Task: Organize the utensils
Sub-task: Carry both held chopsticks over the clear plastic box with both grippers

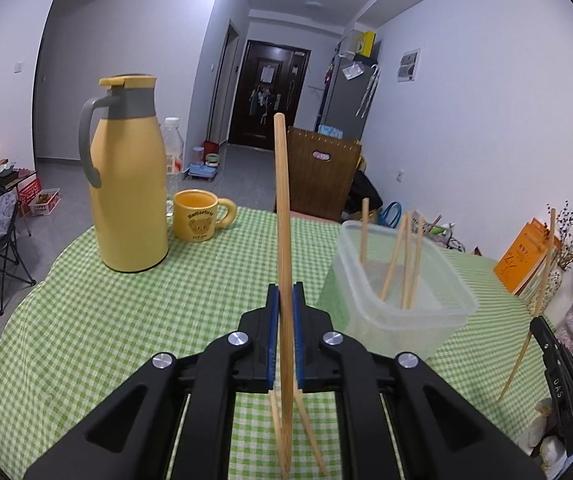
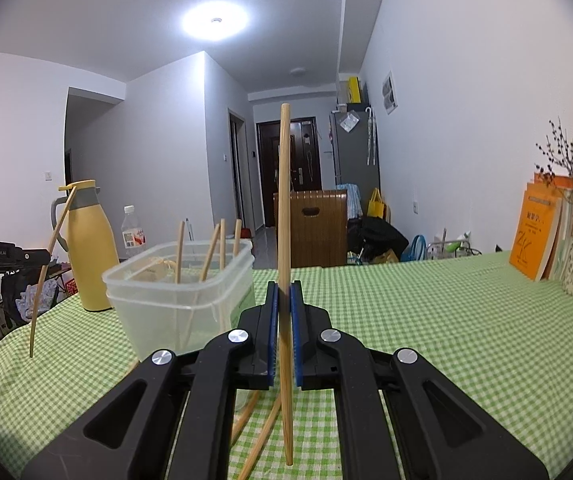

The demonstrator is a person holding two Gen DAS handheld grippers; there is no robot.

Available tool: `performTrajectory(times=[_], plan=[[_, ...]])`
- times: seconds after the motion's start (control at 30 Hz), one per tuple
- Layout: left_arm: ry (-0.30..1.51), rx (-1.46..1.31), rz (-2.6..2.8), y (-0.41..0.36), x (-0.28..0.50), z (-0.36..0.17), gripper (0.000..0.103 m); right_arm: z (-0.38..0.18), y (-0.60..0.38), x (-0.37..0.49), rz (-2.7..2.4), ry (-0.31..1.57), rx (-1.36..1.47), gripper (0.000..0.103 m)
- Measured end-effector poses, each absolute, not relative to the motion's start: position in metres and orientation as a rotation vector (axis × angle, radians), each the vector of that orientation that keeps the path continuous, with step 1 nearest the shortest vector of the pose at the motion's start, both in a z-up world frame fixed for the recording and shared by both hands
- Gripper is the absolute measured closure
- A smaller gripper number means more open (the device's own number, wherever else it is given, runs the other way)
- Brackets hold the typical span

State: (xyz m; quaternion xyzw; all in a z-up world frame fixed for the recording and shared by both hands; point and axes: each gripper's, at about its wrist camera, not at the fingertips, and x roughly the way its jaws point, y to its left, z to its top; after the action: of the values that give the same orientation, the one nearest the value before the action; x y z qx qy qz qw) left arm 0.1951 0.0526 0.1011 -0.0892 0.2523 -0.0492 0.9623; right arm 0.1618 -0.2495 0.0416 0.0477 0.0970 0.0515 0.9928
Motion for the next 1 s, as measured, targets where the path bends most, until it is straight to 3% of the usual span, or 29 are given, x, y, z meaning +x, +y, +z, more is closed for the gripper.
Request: performTrajectory(times=[1.0], plan=[[0.288, -0.206, -0.194, 0.002, 0.201, 0.195, 0.099, 0.117, -0.206, 0.197, 0.239, 0.043, 0.109, 0.097]])
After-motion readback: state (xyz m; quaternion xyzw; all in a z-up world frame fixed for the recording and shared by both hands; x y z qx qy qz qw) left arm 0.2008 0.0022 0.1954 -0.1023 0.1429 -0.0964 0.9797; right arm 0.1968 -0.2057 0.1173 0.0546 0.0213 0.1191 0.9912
